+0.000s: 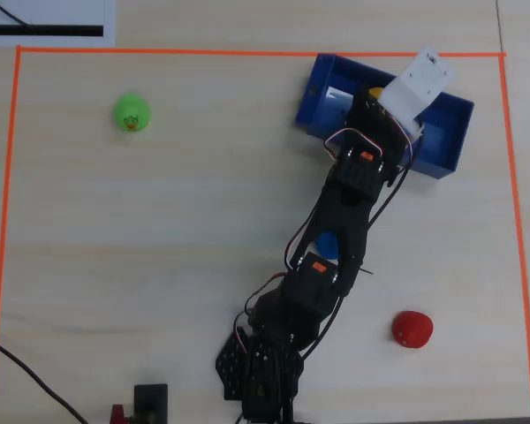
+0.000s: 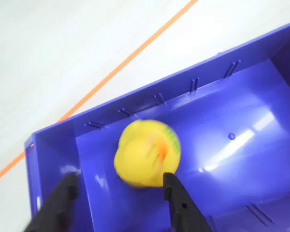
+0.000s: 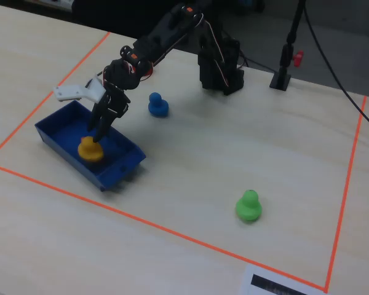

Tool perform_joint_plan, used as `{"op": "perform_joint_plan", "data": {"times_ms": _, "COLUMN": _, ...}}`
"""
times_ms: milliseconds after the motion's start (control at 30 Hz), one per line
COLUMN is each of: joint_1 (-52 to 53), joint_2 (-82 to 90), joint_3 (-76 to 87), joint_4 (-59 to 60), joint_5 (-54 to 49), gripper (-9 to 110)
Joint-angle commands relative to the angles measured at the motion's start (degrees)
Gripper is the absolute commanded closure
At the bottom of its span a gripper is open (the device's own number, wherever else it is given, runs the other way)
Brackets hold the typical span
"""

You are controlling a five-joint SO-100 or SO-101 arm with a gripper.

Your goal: Grasp yellow duck and put it into box.

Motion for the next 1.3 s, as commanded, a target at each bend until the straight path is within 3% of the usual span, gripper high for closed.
{"op": "perform_joint_plan", "data": {"times_ms": 0, "joint_1": 0.97, "joint_2": 2.11, "joint_3": -0.88, "joint_4": -1.76, "joint_5": -0.18, "gripper": 74}}
{"op": "perform_joint_plan", "data": {"times_ms": 67, "joint_1": 0.7, "joint_2": 4.83, "joint_3": -0.97, "joint_4": 0.62, "joint_5": 1.49, "gripper": 77}}
{"op": "perform_joint_plan", "data": {"times_ms": 100, "joint_1": 0.09, "joint_2": 7.82, "joint_3": -0.7, "joint_4": 3.16, "joint_5": 2.9, "gripper": 85}}
{"op": "perform_joint_plan", "data": {"times_ms": 267, "joint_1": -10.2, "joint_2": 37.0, "joint_3": 6.94, "joint_4": 27.07, "joint_5": 9.76, "gripper": 101}}
{"op": "perform_joint_plan", "data": {"times_ms": 467, "joint_1": -30.23, "joint_2": 76.82, "joint_3": 44.21, "joint_4": 40.96, "joint_5": 9.05, "gripper": 101}}
{"op": "perform_joint_plan", "data": {"times_ms": 733, "joint_1": -29.18, "joint_2": 106.0, "joint_3": 80.51, "joint_4": 43.86, "joint_5": 5.54, "gripper": 101}}
{"op": "perform_joint_plan", "data": {"times_ms": 967, "joint_1": -27.33, "joint_2": 113.64, "joint_3": 87.01, "joint_4": 53.96, "joint_5": 0.7, "gripper": 101}}
{"op": "perform_joint_plan", "data": {"times_ms": 1267, "joint_1": -27.33, "joint_2": 113.64, "joint_3": 87.1, "joint_4": 54.23, "joint_5": 1.32, "gripper": 101}}
